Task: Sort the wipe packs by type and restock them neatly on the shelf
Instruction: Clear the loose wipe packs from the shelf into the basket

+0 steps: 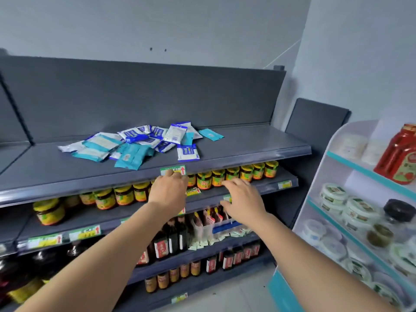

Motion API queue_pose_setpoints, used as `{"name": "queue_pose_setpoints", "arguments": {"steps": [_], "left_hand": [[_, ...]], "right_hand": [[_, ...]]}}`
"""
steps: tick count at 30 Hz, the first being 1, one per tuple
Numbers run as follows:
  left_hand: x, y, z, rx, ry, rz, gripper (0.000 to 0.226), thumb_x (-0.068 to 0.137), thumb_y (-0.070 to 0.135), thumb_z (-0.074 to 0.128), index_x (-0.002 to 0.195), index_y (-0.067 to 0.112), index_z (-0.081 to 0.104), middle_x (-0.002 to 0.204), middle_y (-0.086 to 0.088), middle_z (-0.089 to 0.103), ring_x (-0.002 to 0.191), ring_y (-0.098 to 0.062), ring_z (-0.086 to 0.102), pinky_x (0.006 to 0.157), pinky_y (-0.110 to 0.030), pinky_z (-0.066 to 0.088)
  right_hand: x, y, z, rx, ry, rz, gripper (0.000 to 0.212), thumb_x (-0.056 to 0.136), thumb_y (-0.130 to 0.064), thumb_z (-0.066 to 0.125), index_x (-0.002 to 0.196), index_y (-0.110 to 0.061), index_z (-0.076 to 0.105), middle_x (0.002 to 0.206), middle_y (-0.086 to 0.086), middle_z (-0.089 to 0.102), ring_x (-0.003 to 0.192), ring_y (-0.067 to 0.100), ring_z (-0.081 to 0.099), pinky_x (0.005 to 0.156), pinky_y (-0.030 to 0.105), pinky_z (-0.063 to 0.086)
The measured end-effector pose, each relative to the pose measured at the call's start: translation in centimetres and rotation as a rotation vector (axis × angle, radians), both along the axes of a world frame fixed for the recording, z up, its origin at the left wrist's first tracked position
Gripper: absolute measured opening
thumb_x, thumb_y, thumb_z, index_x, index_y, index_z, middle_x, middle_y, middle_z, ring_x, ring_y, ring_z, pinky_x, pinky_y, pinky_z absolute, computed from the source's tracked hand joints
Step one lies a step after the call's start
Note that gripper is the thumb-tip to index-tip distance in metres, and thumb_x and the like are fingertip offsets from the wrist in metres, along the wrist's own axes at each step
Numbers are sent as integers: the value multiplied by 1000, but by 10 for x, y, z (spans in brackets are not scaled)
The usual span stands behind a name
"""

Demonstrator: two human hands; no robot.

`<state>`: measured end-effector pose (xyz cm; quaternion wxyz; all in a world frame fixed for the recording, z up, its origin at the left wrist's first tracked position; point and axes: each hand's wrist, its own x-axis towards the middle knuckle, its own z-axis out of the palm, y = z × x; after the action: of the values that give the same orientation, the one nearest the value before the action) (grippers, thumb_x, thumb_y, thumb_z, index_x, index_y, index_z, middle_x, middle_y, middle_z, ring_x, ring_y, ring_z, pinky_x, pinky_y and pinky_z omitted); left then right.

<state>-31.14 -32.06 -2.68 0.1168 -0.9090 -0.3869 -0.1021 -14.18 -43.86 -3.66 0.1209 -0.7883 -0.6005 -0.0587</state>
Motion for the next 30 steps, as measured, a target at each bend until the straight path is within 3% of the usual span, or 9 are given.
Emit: {"name": "queue_pose_setpoints", "arguments": {"steps": [9,16,21,23,26,30], "left_hand": [[-17,92,19,-24,-56,121,28,92,24,51,118,16,53,123,-3,54,117,-23,44,91,-35,42],[-10,178,11,-96,50,349,31,93,25,47,124,18,47,125,-4,50,118,-25,44,92,-38,41],[3,236,-3,-345,21,670,69,88,59,51,140,22,26,141,-10,36,127,-36,41,96,-53,43],[8,253,-5,-365,18,716,75,85,60,55,141,20,26,139,-12,41,124,-36,45,95,-50,46],[16,269,2,-267,51,665,47,86,34,55,129,19,42,127,-8,54,116,-30,54,88,-40,49],[28,279,33,-259,68,657,26,86,18,47,111,18,55,117,-3,62,102,-25,60,75,-30,46]], "right_hand": [[0,102,25,-10,-9,7,54,93,-43,54,142,-23,41,142,1,46,131,21,40,104,36,39],[27,200,25,-87,-4,38,55,94,-52,48,138,-20,43,138,4,48,126,23,44,99,37,42],[51,272,17,-215,41,5,62,92,-65,37,136,-20,42,133,6,51,118,24,51,85,35,47],[57,294,14,-283,44,-15,70,87,-73,36,131,-20,44,131,7,52,117,25,53,80,34,45],[65,320,11,-323,93,-16,86,71,-81,53,129,-19,42,131,7,52,118,26,52,82,35,46],[66,343,25,-385,309,-9,99,64,-52,83,136,-11,30,133,8,51,118,27,53,82,35,46]]}}
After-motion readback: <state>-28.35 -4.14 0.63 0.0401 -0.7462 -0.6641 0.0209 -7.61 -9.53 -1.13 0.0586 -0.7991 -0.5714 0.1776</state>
